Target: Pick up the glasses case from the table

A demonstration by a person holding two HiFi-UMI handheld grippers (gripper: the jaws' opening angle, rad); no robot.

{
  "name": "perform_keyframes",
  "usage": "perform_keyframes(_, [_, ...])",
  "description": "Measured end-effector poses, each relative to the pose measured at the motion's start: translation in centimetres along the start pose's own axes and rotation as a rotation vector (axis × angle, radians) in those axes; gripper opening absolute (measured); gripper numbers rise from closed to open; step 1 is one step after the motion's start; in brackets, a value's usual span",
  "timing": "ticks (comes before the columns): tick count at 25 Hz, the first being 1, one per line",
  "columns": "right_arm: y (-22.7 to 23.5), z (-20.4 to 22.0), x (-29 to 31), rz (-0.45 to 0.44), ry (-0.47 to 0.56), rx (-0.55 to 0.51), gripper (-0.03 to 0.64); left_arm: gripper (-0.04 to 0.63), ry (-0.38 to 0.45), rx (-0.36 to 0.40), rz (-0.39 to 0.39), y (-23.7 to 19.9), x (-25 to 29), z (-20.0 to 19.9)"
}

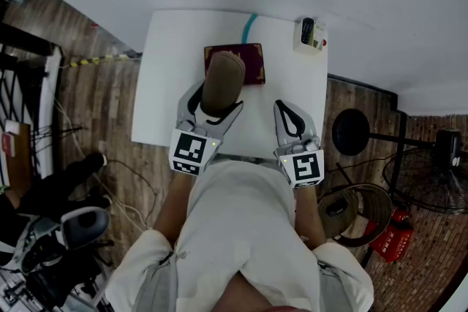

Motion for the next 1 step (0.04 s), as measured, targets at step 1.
perform_keyframes(1, [-0.04,0.04,-0.04,0.000,-0.003,0.001,0.005,0.402,0.000,0.000,0.000,0.00,-0.06,0.01])
Point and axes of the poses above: the fingertips, and each gripper's own axes: x forward along the fingers, y to its right, z out of its underside, the point moved 7 cm from there along -x, backward along the fingers, and after that the axes turned 12 degrees about x, right-handed, at the moved point
